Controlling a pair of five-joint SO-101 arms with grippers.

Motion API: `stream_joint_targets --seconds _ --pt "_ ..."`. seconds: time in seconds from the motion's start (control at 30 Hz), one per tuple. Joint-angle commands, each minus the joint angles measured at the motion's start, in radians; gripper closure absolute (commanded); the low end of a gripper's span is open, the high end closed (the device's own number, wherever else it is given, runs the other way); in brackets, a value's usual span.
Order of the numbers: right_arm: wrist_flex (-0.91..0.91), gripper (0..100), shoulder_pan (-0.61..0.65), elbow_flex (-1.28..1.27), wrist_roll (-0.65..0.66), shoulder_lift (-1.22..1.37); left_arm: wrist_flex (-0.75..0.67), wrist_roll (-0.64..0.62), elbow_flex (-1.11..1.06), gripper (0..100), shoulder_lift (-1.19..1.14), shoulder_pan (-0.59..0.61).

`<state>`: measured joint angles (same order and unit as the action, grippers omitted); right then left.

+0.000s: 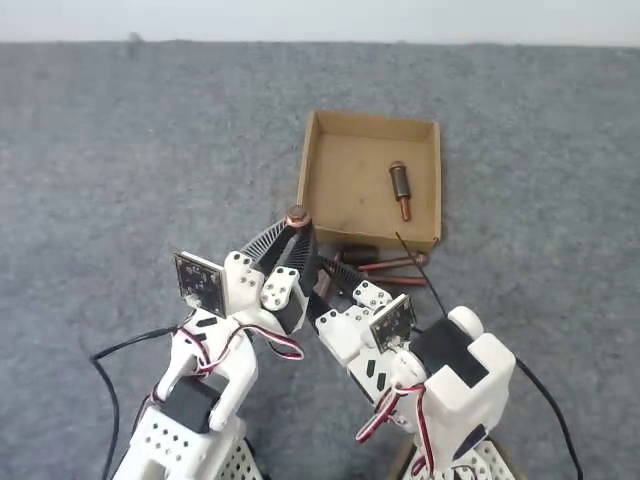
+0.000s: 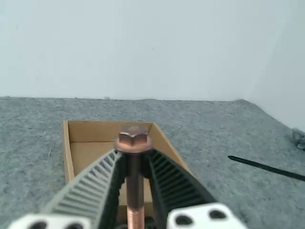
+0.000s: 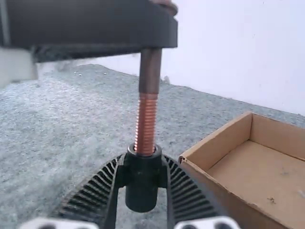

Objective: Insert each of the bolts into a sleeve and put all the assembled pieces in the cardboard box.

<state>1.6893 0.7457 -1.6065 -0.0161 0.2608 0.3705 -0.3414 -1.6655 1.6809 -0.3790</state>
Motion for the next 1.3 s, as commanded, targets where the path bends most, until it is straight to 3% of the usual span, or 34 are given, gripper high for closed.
stream_joint_targets --seconds 0.0,0.5,1.0,1.27 --pt "0.005 99.2 -0.021 -0.017 0.017 -0.067 -0.031 0.014 0.010 99 0.020 -0.006" --pt "0.004 99.2 -0.021 -0.015 0.017 -0.067 -0.109 0.015 -0.012 99 0.020 0.032" --pt "0.004 99.2 -0.022 -0.014 0.017 -0.067 -0.101 0.015 -0.025 99 0.017 0.026" --pt "0.004 99.2 -0.056 -0.005 0.018 -0.068 -0.003 0.040 -0.025 99 0.021 -0.009"
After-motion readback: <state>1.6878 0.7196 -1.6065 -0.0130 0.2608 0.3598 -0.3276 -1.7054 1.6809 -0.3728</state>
